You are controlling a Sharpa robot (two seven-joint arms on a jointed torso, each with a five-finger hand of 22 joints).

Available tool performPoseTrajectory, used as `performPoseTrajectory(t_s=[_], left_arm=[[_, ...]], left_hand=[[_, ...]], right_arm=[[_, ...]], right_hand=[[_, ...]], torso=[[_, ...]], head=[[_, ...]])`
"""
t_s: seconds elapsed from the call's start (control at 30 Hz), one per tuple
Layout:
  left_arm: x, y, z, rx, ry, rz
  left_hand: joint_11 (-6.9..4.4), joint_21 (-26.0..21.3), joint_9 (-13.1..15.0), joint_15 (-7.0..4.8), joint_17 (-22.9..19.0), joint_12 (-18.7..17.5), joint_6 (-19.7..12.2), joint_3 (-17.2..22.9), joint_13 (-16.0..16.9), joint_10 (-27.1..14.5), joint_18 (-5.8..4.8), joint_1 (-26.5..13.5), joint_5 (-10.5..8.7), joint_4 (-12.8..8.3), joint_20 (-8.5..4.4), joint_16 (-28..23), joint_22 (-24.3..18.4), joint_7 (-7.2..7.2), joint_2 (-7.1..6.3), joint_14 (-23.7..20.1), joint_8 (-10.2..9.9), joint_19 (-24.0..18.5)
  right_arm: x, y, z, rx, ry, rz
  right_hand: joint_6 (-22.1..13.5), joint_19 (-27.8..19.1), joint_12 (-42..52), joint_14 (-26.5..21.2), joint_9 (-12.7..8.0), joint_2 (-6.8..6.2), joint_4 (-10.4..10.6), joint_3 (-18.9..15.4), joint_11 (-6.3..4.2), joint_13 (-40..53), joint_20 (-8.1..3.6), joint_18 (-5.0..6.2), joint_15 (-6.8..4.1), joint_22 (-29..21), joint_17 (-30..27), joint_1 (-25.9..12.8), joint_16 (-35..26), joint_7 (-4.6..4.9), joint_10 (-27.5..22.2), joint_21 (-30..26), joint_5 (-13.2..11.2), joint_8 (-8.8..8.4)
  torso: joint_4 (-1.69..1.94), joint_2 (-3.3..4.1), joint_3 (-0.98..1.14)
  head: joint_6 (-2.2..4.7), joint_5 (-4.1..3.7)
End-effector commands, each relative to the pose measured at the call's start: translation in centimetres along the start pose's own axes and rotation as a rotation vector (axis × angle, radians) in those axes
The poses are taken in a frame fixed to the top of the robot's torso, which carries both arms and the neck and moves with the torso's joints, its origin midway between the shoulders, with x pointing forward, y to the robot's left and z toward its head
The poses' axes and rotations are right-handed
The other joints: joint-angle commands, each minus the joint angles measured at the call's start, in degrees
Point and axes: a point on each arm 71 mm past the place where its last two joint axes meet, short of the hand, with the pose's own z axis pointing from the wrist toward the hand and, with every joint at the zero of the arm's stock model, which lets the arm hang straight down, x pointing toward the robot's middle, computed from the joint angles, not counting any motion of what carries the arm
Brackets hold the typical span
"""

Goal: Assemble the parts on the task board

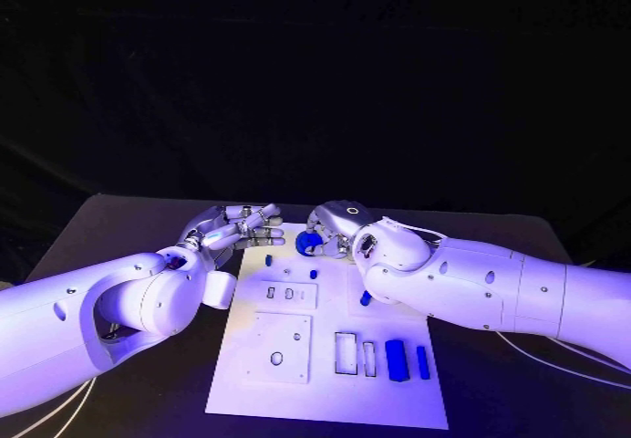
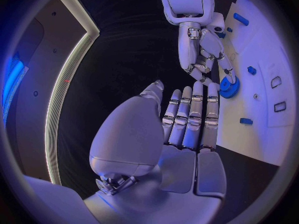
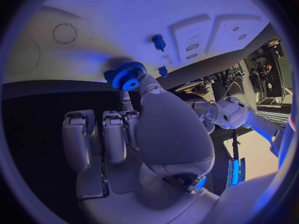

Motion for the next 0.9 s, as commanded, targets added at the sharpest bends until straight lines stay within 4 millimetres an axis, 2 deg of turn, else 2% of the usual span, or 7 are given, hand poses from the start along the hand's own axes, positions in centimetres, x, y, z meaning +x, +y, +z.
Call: performPoseTrajectory(t_s=[0.03,0.33,0.4,0.53,0.57,0.9], left_arm=[[0.29,-0.18,0.02,0.013,0.019,-0.005],[0.23,-0.18,0.00,0.012,0.017,-0.005],[0.21,-0.18,0.00,0.011,0.016,-0.004],[0.21,-0.18,0.00,0.010,0.017,-0.005],[0.21,-0.17,0.00,0.010,0.017,-0.005],[0.14,-0.15,0.05,0.008,0.014,-0.004]], left_hand=[[0.17,0.29,0.02,-0.02,0.07,-0.18,0.04,-0.24,-0.06,0.04,0.55,-0.13,-0.24,0.01,-0.01,-0.19,0.09,0.18,-0.39,-0.50,-0.25,-0.44],[0.16,0.30,0.02,-0.01,0.08,-0.19,0.06,-0.25,-0.06,0.05,0.55,-0.09,-0.23,0.00,0.00,-0.22,0.09,0.16,-0.39,-0.53,-0.25,-0.48],[0.16,0.30,0.02,-0.01,0.08,-0.19,0.06,-0.25,-0.06,0.05,0.55,-0.09,-0.23,0.00,0.00,-0.22,0.09,0.16,-0.39,-0.53,-0.25,-0.48],[0.16,0.30,0.02,-0.01,0.08,-0.19,0.06,-0.25,-0.06,0.05,0.55,-0.09,-0.23,0.00,0.00,-0.22,0.09,0.16,-0.39,-0.53,-0.25,-0.48],[0.16,0.30,0.02,-0.01,0.08,-0.19,0.06,-0.25,-0.06,0.05,0.55,-0.09,-0.23,0.00,0.00,-0.22,0.09,0.16,-0.39,-0.53,-0.25,-0.48],[0.15,0.30,0.03,-0.01,0.08,-0.20,0.08,-0.26,-0.06,0.07,0.55,-0.05,-0.22,-0.03,0.01,-0.25,0.09,0.16,-0.37,-0.55,-0.26,-0.52]], right_arm=[[0.43,0.09,0.01,0.001,0.040,-0.032],[0.70,0.19,0.06,0.001,0.056,-0.035],[0.76,0.24,0.13,0.003,0.056,-0.035],[0.83,0.19,0.24,0.011,0.056,-0.035],[0.87,0.14,0.25,0.014,0.060,-0.033],[0.98,-0.06,0.18,0.026,0.076,-0.026]], right_hand=[[1.60,3.47,-0.07,5.87,0.38,0.01,0.28,0.21,-0.04,8.79,-0.37,-0.76,-0.12,11.97,15.08,-0.72,0.21,-1.46,1.34,-0.19,-0.07,0.04],[1.32,3.25,-0.38,5.87,0.28,-0.46,0.65,0.21,0.14,8.43,-0.26,-0.68,0.02,11.73,15.08,-1.40,0.21,-1.25,1.01,-0.41,-0.32,-0.51],[0.70,3.08,-0.73,5.87,0.11,-0.71,0.92,0.21,0.37,7.99,-0.14,-0.62,0.19,11.54,15.08,-1.86,0.21,-0.96,0.63,-0.59,-1.00,-1.13],[-2.19,2.57,-2.15,5.87,-0.50,-1.56,1.76,-0.19,1.39,6.23,0.46,-0.46,1.01,10.98,15.08,-3.36,0.21,0.17,-0.88,-1.11,-4.70,-3.36],[-2.70,2.45,-2.53,5.87,-0.59,-1.64,1.93,-0.28,1.58,5.76,0.62,-0.42,1.19,10.85,15.08,-3.64,0.21,0.38,-1.29,-1.23,-4.97,-3.75],[-5.40,2.12,-3.67,5.87,-0.97,-2.46,3.37,-0.97,2.64,4.45,1.63,-0.29,2.16,10.52,15.08,-5.29,0.21,1.49,-2.51,-1.64,-4.90,-6.26]], torso=[[0.02,0.00,-0.04],[0.00,-0.02,-0.02],[-0.06,-0.03,-0.01],[-0.01,-0.04,-0.07],[0.05,-0.03,-0.08],[-0.02,-0.04,-0.01]], head=[[-0.05,-0.07],[-0.10,0.05],[-0.09,0.13],[-0.08,-0.04],[-0.10,-0.04],[-0.17,0.04]])
